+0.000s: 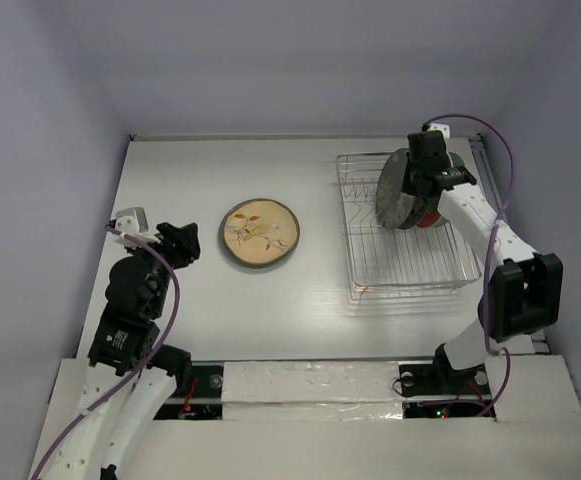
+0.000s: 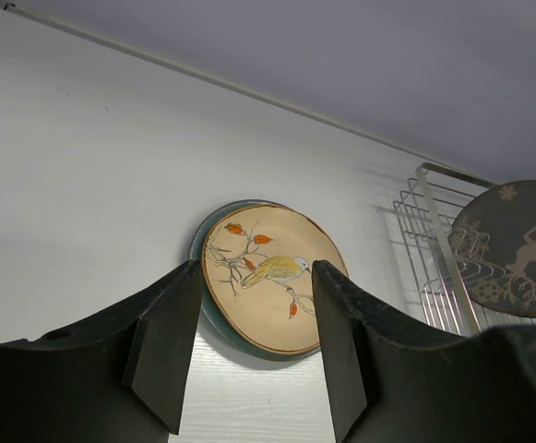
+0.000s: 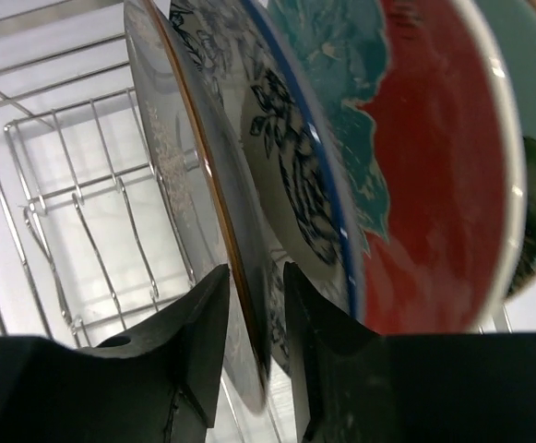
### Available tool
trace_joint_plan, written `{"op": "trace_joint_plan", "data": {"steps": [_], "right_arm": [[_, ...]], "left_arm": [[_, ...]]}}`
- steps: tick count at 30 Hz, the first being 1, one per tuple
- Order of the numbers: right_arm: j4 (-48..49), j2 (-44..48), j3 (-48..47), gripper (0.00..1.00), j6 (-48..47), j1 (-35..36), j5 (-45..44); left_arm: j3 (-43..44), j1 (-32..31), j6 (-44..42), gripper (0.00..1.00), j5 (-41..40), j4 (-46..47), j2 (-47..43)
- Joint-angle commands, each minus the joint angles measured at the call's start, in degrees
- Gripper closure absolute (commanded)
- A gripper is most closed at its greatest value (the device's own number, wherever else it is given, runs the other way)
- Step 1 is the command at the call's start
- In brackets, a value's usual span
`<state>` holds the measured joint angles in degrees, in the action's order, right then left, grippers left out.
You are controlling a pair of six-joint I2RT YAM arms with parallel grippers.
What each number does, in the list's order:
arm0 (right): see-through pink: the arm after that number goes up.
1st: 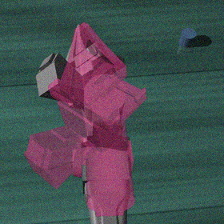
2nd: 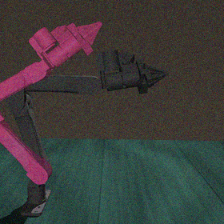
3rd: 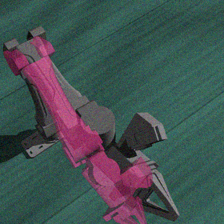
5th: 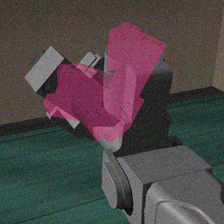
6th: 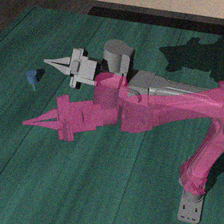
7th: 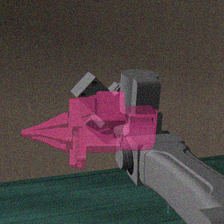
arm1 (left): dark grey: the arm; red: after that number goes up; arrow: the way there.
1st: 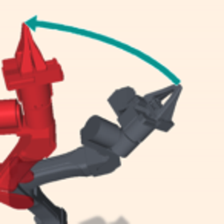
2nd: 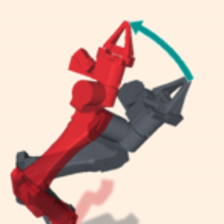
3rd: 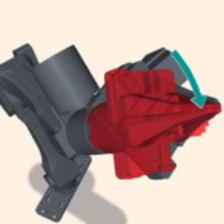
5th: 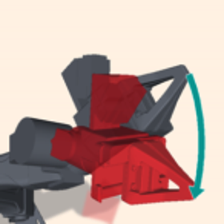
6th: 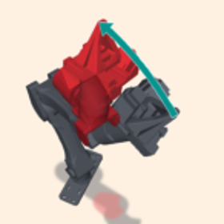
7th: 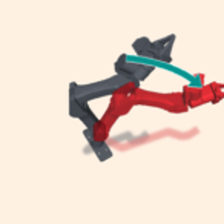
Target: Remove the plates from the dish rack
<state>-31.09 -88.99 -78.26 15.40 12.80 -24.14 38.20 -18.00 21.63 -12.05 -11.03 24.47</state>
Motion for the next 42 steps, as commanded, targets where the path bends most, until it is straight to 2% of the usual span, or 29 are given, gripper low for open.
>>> {"op": "trace_joint_plan", "data": {"steps": [1, 3, 4, 7, 16, 20, 24, 28, 32, 36, 42], "right_arm": [[1.1, -2.8, -5.3, 0.65, -2.2, -0.2, 0.0], [0.9, -3.6, -7.3, 0.68, -3.2, -0.2, -1.2], [0.6, -3.7, -7.8, 0.81, -3.4, -0.2, -1.5], [-0.8, -3.1, -10.1, 0.99, -4.5, -0.2, -2.8], [-2.6, 5.4, -16.3, 1.00, -6.5, -0.2, -2.1], [-2.6, 9.8, -18.4, 1.00, -5.2, 0.8, 1.8], [-0.4, 14.2, -16.5, 1.00, -1.4, 3.0, 6.9], [8.5, 16.6, -10.4, 1.00, 4.6, 8.5, 12.7], [25.2, 15.1, -1.4, 1.00, 16.7, 14.3, 28.6], [41.2, 6.8, 2.7, 1.00, 29.6, 18.8, 33.1], [50.1, -3.1, 4.0, 1.00, 37.7, 22.2, 34.9]], "left_arm": [[-0.4, -0.3, 0.0, 0.53, 0.2, 1.6, -0.1], [-0.4, -0.3, -0.1, 0.53, 0.2, 1.6, -0.1], [-0.4, -0.3, -0.1, 0.53, 0.2, 1.7, -0.2], [-0.4, -0.3, 0.0, 0.53, 0.2, 1.6, -0.2], [-0.4, -0.3, -0.1, 0.53, 0.2, 1.8, -0.2], [-0.4, -0.3, -0.1, 0.53, 0.2, 1.8, -0.2], [-0.5, -0.3, 0.1, 0.53, 0.2, 1.9, -0.3], [-0.5, -0.3, 0.0, 0.53, 0.2, 1.9, 0.0], [-0.5, -0.3, 0.1, 0.53, 0.2, 1.9, 0.1], [-0.5, -0.3, 0.3, 0.53, 0.2, 1.6, 0.0], [-0.6, -0.3, 0.3, 0.53, 0.2, 1.7, 0.1]]}}
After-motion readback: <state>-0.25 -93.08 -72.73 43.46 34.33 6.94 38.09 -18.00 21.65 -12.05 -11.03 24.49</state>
